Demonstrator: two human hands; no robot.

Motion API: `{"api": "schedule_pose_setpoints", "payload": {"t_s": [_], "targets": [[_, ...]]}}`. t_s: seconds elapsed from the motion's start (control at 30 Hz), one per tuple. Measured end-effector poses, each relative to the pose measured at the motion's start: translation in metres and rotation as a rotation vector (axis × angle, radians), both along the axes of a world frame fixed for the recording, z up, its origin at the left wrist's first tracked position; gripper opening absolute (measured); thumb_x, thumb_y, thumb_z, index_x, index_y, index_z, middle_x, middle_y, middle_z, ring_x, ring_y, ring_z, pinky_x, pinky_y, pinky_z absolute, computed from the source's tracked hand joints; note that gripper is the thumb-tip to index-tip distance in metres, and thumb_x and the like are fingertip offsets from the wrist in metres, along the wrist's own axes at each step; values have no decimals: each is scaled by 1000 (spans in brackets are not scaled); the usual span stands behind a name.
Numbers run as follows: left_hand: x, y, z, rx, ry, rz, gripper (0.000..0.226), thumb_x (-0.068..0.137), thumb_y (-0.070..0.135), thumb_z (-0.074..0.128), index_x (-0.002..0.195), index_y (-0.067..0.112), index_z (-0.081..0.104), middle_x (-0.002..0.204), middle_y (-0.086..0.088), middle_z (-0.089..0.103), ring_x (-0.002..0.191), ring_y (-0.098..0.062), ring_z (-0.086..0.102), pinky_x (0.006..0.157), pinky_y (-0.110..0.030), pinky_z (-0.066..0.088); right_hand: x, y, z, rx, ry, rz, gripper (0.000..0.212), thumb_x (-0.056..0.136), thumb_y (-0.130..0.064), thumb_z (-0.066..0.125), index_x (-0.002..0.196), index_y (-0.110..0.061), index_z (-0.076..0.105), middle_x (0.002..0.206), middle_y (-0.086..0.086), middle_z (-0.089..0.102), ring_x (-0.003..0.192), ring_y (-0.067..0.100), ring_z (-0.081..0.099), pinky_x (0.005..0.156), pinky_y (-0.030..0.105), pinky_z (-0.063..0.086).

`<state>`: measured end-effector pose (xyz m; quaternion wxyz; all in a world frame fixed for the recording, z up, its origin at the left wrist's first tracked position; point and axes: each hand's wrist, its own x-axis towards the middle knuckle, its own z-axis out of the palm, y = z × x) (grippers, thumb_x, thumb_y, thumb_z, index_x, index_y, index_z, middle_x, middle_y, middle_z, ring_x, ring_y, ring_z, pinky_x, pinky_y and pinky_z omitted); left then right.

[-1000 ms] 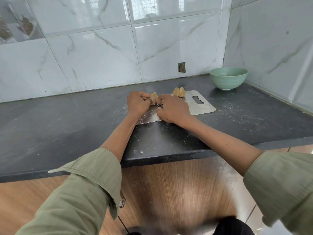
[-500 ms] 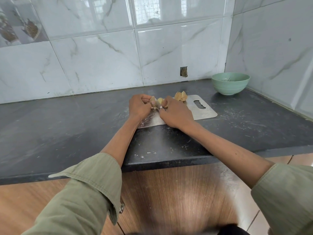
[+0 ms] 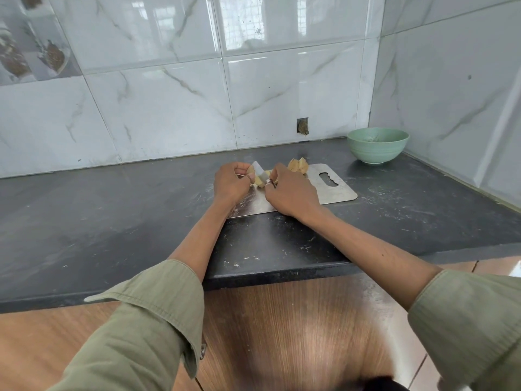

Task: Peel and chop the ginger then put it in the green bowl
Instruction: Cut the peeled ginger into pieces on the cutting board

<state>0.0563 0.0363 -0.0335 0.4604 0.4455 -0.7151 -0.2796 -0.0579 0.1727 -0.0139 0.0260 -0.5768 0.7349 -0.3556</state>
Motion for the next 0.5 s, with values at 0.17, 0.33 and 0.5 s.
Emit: {"api": "schedule_pose_setpoints", "payload": {"t_s": [0.17,0.33,0.5], "targets": [[2,-1,-1,1,-5,18,13,81,25,76,93,22,78,82,8,77,77,-11,74,78,-41,63,11,-14,11,-51,67,-10,24,94,-34,54,112,-18,56,94,3,65,89,27,58,70,35,38],[9,2,4,9,-14,13,10,84,12,76,85,22,77,78,10,74,74,-6,71,76,-31,61,15,-23,11,-93,51,-40,26,92,-42,58,108,-22,62,94,-1,69,92,25,61,72,34,40],[10,2,5,26,3,-24,13,86,9,76,85,22,76,72,13,72,59,11,63,63,-14,53,12,-19,3,-130,102,-15,25,91,-37,55,110,-22,59,84,-2,67,86,24,62,73,36,47]]}}
